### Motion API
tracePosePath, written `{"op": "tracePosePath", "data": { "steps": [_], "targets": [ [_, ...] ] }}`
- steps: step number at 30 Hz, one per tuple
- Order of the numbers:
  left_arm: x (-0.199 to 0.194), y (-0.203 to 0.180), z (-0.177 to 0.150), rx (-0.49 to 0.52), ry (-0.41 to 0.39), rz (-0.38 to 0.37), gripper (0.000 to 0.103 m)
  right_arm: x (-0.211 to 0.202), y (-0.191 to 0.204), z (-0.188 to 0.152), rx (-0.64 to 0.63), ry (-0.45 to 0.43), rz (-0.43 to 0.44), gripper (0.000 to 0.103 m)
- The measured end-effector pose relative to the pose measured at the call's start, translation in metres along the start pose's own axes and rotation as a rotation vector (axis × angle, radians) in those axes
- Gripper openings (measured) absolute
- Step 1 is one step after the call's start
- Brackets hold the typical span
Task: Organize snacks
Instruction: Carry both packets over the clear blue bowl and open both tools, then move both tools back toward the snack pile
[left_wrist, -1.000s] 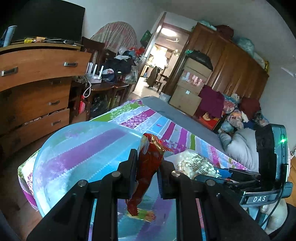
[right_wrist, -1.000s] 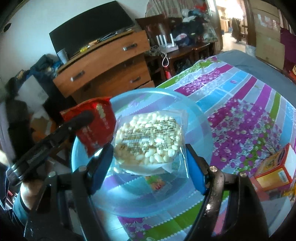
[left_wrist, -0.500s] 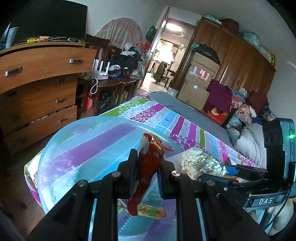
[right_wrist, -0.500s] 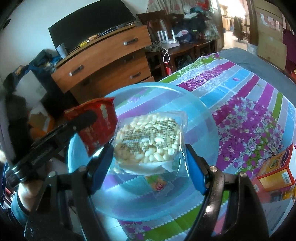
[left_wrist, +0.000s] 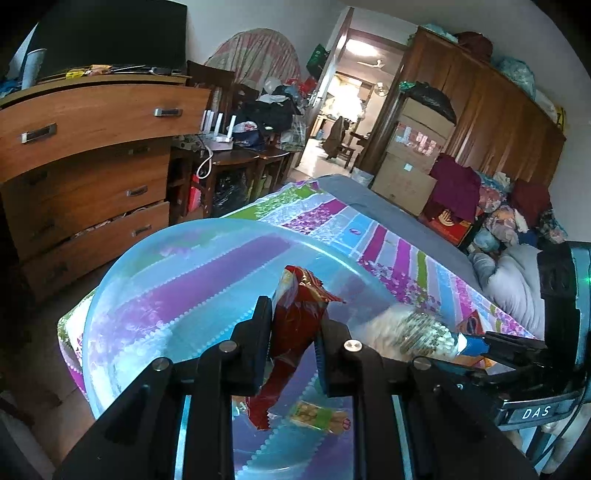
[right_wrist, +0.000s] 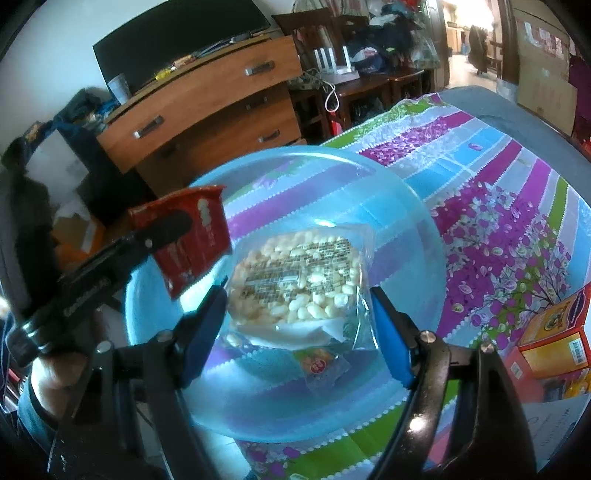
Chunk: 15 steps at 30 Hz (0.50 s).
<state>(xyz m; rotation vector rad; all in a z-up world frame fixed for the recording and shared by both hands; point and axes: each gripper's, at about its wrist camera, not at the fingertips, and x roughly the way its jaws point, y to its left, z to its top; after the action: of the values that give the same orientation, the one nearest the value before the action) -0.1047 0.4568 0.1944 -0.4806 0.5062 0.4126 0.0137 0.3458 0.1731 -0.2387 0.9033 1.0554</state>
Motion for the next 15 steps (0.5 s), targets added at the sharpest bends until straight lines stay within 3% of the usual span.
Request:
{"op": "tracePosePath", "data": {
  "steps": [3, 6, 9, 15],
  "targets": [
    [-0.001, 0.000, 0.000, 0.000, -0.010, 0.007, 0.035, 0.000, 0.001, 0.001, -0.004, -0.001, -0.008, 0.078],
    [-0.004, -0.004, 0.002, 0.020, -0.028, 0.019, 0.039, -0.005, 0.005, 0.002, -0.029, -0.017, -0.030, 0.078],
    [-0.007, -0.011, 0.000, 0.055, -0.045, -0.008, 0.039, -0.017, 0.008, -0.003, -0.031, -0.046, -0.019, 0.078],
    [0.001, -0.034, -0.017, 0.189, 0.011, -0.053, 0.039, -0.051, 0.002, -0.040, 0.004, -0.108, 0.014, 0.079]
  ]
}}
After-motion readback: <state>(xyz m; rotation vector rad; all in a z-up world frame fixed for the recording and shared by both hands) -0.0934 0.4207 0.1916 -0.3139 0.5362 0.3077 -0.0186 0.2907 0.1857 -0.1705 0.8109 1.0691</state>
